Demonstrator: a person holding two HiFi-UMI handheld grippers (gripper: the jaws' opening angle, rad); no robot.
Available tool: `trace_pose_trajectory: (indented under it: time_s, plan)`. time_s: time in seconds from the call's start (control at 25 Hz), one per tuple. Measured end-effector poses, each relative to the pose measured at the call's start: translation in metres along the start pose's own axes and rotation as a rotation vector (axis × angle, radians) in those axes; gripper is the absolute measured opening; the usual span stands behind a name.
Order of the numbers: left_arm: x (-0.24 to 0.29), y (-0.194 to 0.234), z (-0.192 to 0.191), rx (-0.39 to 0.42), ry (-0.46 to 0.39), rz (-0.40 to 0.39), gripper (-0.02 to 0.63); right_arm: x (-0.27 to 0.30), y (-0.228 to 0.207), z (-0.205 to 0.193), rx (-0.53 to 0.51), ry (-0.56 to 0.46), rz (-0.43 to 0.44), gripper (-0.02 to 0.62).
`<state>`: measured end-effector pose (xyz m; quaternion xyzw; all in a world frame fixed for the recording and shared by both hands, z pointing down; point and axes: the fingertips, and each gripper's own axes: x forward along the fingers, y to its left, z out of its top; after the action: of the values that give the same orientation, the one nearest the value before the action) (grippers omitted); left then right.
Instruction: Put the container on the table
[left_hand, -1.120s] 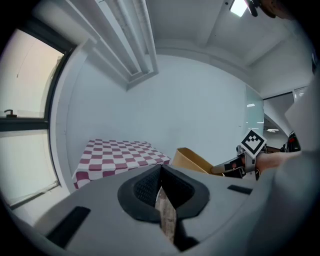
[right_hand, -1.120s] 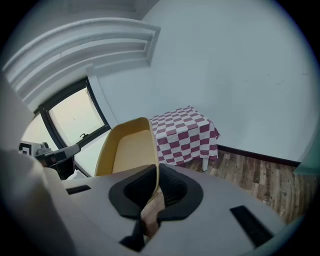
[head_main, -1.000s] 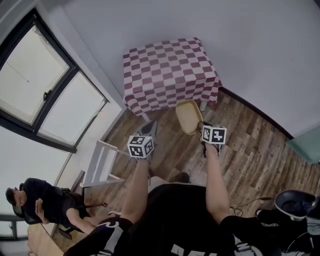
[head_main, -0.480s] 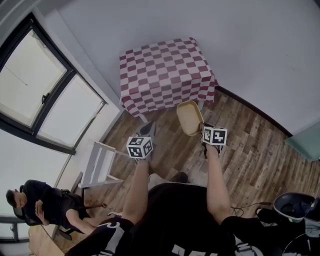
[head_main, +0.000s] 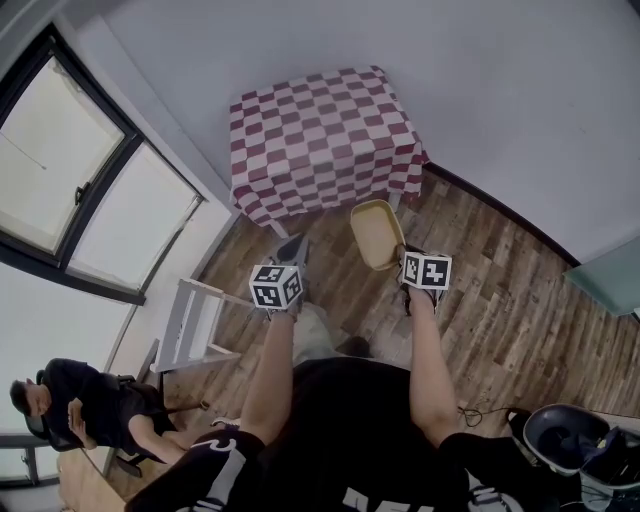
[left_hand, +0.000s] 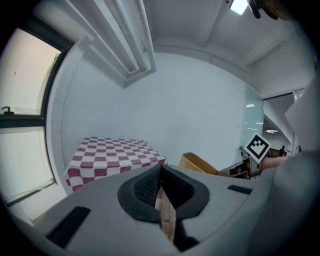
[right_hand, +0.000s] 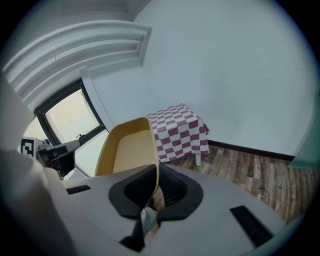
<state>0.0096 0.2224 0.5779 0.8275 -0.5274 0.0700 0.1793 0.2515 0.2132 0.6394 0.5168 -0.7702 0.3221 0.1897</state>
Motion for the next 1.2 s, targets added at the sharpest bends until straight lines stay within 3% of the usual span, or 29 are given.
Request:
trace_pose_trajectory:
  time_s: [1.2]
  plan:
    - [0.059,-0.001,-0.007,0.001,0.058,-0.052,0.026,0.023,-0.037,0.007,0.032,0.031,-0.036,0.034]
